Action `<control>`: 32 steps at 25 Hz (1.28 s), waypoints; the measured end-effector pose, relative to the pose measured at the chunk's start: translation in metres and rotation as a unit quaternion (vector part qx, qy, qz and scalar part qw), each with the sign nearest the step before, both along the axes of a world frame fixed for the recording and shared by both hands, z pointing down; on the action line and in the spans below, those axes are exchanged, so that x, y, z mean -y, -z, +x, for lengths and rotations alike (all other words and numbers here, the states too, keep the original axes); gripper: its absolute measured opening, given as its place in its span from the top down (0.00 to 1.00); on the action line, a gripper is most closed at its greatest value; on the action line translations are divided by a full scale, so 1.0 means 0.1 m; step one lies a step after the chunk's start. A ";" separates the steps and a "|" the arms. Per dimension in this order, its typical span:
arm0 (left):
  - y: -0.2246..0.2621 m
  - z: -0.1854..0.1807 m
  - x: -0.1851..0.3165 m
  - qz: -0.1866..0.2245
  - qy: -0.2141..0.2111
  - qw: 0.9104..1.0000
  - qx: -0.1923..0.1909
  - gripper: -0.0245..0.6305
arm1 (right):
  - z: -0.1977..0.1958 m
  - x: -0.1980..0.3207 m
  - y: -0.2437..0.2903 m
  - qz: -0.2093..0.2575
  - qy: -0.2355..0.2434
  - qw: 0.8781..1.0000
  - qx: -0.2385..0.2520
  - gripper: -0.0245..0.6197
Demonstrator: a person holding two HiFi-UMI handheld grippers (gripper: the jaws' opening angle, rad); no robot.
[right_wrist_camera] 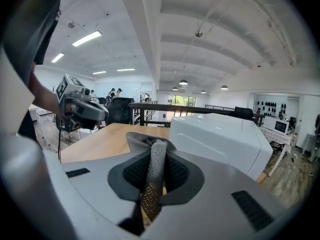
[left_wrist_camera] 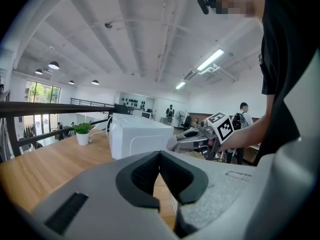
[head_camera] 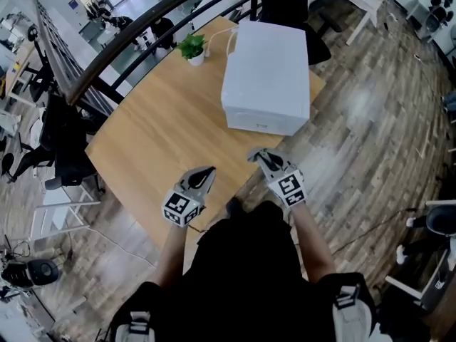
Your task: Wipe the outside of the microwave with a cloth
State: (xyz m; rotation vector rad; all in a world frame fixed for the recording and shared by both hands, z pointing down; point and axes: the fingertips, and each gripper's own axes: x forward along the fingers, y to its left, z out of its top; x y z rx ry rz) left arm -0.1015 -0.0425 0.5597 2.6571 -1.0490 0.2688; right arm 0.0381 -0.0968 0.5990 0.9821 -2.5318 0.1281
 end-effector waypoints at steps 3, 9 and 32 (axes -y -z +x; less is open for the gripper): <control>-0.03 -0.09 0.01 -0.001 0.001 1.000 -0.003 0.96 | -0.16 0.13 0.00 -0.001 0.005 1.000 -0.006 0.91; -0.10 -0.25 0.05 -0.015 0.007 1.000 0.001 0.96 | -0.47 0.46 0.14 0.034 0.030 0.999 0.003 0.91; -0.02 -0.44 0.07 -0.022 0.097 0.995 0.004 0.96 | -1.07 1.25 0.01 0.043 0.071 0.996 0.007 0.91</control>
